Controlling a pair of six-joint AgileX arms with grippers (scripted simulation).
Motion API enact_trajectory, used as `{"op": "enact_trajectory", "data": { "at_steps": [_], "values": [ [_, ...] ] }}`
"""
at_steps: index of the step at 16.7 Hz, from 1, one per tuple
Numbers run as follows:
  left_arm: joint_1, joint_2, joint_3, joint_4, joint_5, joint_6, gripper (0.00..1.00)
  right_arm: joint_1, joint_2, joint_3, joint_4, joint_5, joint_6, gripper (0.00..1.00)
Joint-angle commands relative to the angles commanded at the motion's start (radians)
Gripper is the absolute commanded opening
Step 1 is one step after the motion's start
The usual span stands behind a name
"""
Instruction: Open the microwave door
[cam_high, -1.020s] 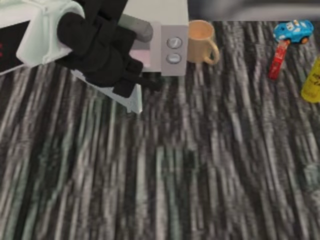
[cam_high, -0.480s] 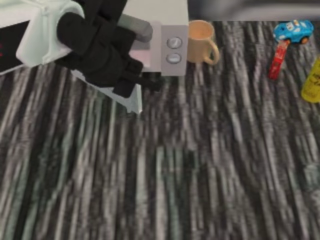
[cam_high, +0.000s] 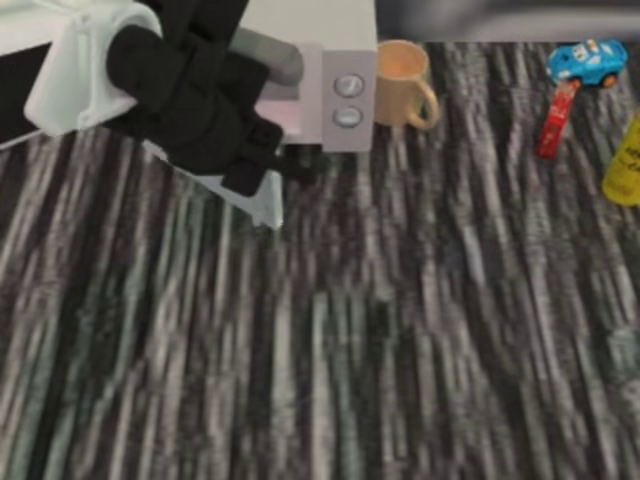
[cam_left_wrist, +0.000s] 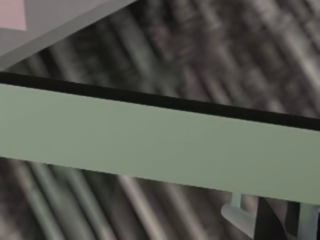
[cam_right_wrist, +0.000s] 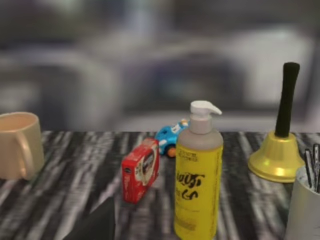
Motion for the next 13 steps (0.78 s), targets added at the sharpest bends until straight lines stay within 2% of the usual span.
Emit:
{"op": "enact_trajectory", "data": {
  "at_steps": [7,13],
  "values": [
    [0.046,-0.052,-0.062,-0.003,0.066,0.125,0.00,0.000,0.000,0.000,0.000,0.000,0.000,1.00],
    [0.047,-0.054,-0.063,-0.002,0.068,0.128,0.00,0.000,0.000,0.000,0.000,0.000,0.000,1.00]
  ]
}}
